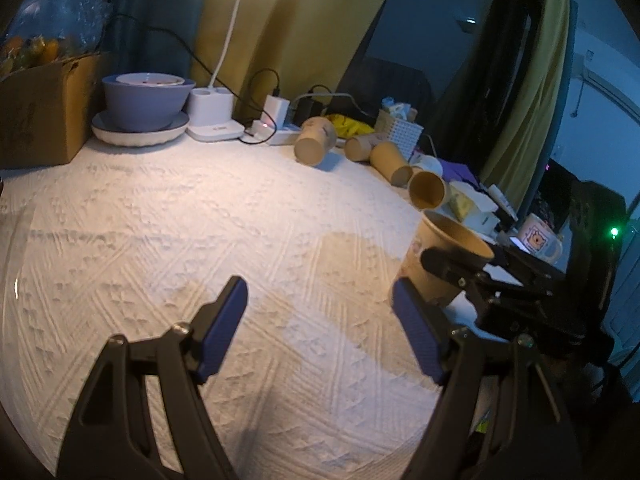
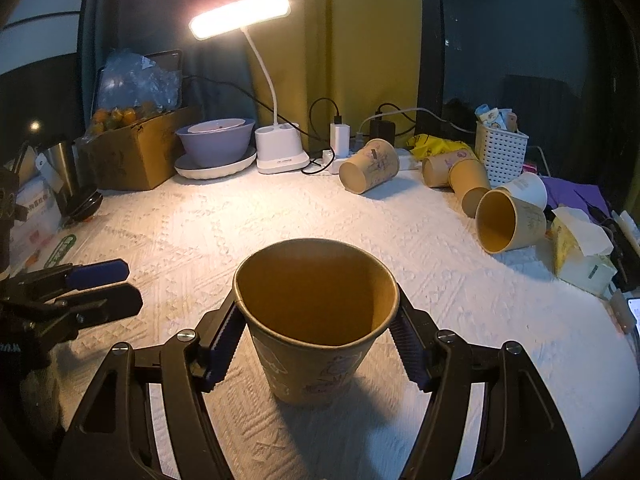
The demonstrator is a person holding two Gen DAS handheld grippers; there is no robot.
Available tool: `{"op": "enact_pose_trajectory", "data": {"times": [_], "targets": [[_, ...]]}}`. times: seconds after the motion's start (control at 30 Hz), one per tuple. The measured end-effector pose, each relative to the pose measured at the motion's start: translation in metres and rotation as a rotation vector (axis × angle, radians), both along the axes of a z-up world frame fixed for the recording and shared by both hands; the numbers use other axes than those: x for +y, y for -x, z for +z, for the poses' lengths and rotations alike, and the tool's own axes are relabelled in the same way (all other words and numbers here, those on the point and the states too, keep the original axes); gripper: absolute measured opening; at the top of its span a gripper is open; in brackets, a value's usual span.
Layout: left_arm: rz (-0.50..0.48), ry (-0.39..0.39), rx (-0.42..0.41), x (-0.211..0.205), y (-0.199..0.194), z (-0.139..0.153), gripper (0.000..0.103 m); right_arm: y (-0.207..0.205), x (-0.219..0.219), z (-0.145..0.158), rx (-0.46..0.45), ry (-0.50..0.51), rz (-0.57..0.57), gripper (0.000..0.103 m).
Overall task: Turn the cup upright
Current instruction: 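Lower the upright cup onto the tablecloth and open the right gripper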
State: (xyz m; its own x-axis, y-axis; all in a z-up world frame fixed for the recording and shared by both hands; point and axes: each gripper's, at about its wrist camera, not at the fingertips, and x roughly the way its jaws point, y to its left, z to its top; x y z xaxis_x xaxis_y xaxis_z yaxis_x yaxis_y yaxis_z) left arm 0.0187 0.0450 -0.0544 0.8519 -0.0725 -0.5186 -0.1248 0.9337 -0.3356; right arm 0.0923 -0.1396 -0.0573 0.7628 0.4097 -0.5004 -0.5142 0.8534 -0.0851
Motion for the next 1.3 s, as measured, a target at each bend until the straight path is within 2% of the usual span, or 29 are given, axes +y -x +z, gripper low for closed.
{"op": "enact_pose_trajectory", "data": {"times": [0.63,0.73,0.8,0.87,1.07,1.3], "targets": [[0.039,-0.046,0.034,-0.004,-0.005,-0.002,0.076,0.011,0.0,-0.009,0.006,0.019,0.031,0.072],[0.046,-0.063,0.04,-0.007,-0.006,-0.002,0.076,0.012,-0.002,-0.009,0.0,0.017,0.035,0.073],[0.052,-0.077,0.04,-0.008,-0.005,-0.001,0.076,0.014,-0.003,-0.009,-0.003,0.017,0.039,0.079],[0.058,-0.093,0.039,-0.01,-0.004,0.0,0.076,0.016,-0.005,-0.01,-0.004,0.016,0.043,0.081],[0.064,-0.149,0.031,-0.021,0.001,0.003,0.076,0.025,-0.014,-0.01,0.004,0.004,0.051,0.081],[0.049,-0.169,0.014,-0.041,0.008,0.01,0.076,0.041,-0.03,-0.009,0.007,-0.018,0.044,0.082]]}}
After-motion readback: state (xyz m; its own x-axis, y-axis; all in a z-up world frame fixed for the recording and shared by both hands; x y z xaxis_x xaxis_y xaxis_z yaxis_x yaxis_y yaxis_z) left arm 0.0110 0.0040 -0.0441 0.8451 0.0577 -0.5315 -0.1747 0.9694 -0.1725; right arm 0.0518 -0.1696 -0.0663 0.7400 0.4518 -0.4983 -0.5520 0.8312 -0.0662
